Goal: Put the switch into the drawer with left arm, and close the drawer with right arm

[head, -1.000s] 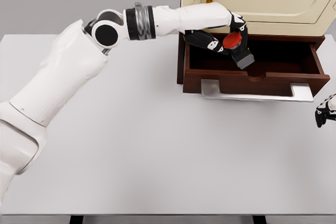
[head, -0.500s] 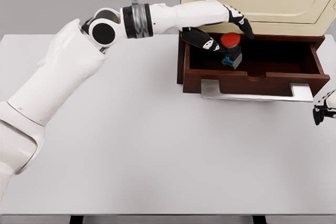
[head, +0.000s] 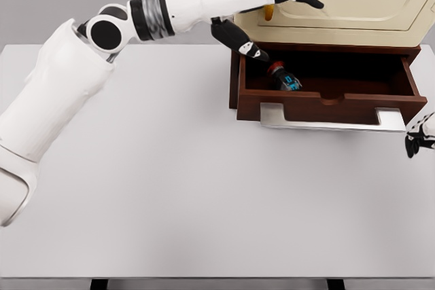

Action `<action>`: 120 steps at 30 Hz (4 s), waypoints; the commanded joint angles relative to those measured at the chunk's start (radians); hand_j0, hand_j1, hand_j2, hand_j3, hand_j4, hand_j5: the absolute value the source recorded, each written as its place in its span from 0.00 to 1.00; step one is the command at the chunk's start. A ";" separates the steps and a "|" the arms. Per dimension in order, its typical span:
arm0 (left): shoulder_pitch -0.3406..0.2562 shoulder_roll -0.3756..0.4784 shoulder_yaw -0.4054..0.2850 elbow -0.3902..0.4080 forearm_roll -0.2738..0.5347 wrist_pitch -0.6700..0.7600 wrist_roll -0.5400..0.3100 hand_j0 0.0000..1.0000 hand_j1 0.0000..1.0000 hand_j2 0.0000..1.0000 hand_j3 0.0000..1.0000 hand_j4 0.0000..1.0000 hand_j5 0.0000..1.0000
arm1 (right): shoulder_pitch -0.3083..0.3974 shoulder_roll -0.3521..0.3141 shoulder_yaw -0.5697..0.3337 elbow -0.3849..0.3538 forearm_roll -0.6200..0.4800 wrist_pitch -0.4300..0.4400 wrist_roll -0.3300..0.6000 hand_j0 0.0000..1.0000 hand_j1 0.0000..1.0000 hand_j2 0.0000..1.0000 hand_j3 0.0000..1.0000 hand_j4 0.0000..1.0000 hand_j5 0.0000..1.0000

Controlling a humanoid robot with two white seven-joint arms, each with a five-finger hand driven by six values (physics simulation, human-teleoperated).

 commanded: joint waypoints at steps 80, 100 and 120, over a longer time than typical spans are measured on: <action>0.075 0.372 0.000 -0.174 0.115 0.003 0.001 1.00 1.00 1.00 1.00 1.00 1.00 | -0.158 0.179 0.025 0.188 -0.005 0.002 0.000 0.46 0.46 0.46 0.46 0.46 0.46; 0.075 0.372 -0.001 -0.156 0.114 0.003 0.001 1.00 1.00 1.00 1.00 1.00 1.00 | -0.157 0.174 0.030 0.207 -0.003 0.002 0.000 0.47 0.47 0.47 0.47 0.47 0.47; 0.072 0.372 -0.006 -0.134 0.114 0.003 0.001 1.00 1.00 1.00 1.00 1.00 1.00 | -0.157 0.177 0.030 0.211 -0.005 0.002 0.000 0.49 0.49 0.49 0.49 0.49 0.49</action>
